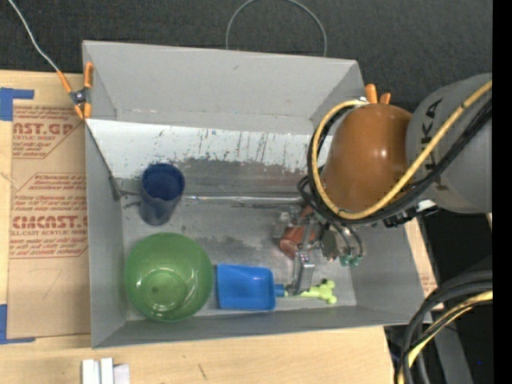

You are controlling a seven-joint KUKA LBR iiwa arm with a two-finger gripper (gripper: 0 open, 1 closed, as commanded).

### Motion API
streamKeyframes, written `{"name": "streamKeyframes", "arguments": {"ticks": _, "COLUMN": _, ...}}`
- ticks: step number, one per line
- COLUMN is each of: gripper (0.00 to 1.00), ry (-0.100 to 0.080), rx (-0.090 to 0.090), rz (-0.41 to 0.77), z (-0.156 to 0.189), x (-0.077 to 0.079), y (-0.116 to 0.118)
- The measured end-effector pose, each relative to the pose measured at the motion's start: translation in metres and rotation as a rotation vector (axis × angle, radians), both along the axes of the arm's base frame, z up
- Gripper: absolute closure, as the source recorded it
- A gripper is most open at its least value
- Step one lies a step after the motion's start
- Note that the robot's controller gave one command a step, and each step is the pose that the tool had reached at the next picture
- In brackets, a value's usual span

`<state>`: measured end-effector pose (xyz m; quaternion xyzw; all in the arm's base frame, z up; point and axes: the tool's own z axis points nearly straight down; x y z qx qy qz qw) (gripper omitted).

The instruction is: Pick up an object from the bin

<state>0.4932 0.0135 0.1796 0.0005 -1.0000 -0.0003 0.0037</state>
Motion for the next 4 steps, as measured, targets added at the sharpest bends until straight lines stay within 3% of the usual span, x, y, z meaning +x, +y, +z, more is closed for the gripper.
{"name": "streamKeyframes", "arguments": {"ticks": 1, "gripper": 0.00, "ry": -0.008, "rx": 0.000, "rz": -0.001, "z": 0.004, "x": 0.002, "y": 0.000}}
{"name": "streamKeyframes", "arguments": {"ticks": 2, "gripper": 0.00, "ry": -0.006, "rx": 0.001, "rz": 0.203, "z": -0.056, "x": -0.005, "y": 0.006}}
{"name": "streamKeyframes", "arguments": {"ticks": 3, "gripper": 0.00, "ry": -0.015, "rx": 0.002, "rz": 0.213, "z": -0.108, "x": -0.002, "y": -0.012}}
{"name": "streamKeyframes", "arguments": {"ticks": 4, "gripper": 1.00, "ry": -0.010, "rx": 0.004, "rz": 0.522, "z": -0.110, "x": 0.009, "y": 0.000}}
